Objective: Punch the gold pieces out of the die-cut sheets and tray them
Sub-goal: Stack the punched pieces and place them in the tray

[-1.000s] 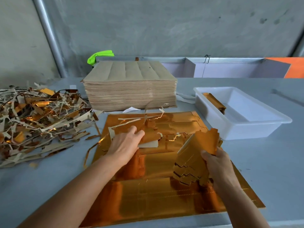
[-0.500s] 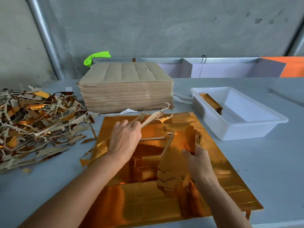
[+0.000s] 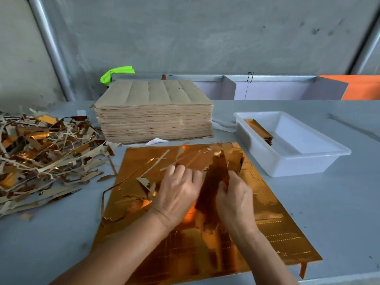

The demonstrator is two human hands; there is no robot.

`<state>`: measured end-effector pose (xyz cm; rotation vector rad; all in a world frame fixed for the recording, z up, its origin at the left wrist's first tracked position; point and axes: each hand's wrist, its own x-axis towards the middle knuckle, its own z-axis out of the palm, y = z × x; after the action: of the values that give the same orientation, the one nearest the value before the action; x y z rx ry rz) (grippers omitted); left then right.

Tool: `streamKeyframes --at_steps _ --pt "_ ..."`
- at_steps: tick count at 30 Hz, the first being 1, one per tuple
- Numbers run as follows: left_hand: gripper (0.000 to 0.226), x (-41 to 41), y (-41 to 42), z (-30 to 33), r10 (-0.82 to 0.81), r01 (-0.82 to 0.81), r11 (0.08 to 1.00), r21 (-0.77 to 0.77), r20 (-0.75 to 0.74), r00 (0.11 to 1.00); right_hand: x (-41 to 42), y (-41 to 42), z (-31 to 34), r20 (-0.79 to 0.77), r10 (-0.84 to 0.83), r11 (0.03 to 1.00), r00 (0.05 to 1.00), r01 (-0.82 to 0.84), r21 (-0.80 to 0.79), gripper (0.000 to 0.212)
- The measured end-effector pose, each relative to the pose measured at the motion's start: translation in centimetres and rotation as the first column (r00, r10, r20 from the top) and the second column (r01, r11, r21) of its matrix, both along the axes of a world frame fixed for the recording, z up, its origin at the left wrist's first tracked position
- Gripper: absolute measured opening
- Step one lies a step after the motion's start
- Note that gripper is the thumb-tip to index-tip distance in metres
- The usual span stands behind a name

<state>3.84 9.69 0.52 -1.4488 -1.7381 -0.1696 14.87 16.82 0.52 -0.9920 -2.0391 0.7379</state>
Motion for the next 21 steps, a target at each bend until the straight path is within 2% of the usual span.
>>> streamKeyframes --at_steps 3,7,9,12,14,16,19,21 --pt "0.021 1.5 -0.1 -1.0 -0.125 0.125 0.992 -0.018 0.005 0.992 -0.6 -0.2 -0.4 -0.175 0.091 0.958 0.980 -0.135 -0.254 0.025" --pt "0.018 1.6 -0.1 -1.9 -0.169 0.169 0.985 -0.037 -0.012 0.986 -0.2 -0.3 -1.4 -0.373 0.100 0.886 0.923 -0.253 -0.388 0.038" --pt "0.014 1.9 -0.2 -2.1 -0.221 0.221 0.975 -0.038 0.001 0.975 0.0 -0.1 -1.7 -0.390 0.088 0.851 0.916 -0.273 -0.450 0.037" --pt "0.010 2.4 -0.6 -2.8 -0.260 0.265 0.961 -0.072 0.079 0.962 0.1 0.8 -2.6 -0.342 -0.035 0.765 0.939 -0.195 -0.613 0.024" --pt "0.022 2.1 -1.1 -2.9 -0.195 0.214 0.974 -0.069 0.216 0.957 0.3 1.5 -2.9 -0.271 -0.067 0.760 0.960 -0.127 -0.638 0.018" --pt "0.038 1.5 -1.5 -2.7 -0.061 0.110 0.985 -0.134 0.324 0.944 0.8 2.2 -2.9 -0.225 -0.080 0.778 0.971 -0.080 -0.623 0.018" --pt "0.047 0.3 -2.1 -2.7 0.133 -0.036 0.945 -0.324 0.281 0.950 1.4 2.9 -2.3 -0.170 -0.073 0.798 0.983 -0.045 -0.601 0.020" --pt "0.050 -0.6 -2.1 -2.6 0.187 -0.091 0.924 -0.372 0.231 0.955 1.7 3.2 -1.8 -0.153 -0.041 0.796 0.987 -0.060 -0.602 0.019"
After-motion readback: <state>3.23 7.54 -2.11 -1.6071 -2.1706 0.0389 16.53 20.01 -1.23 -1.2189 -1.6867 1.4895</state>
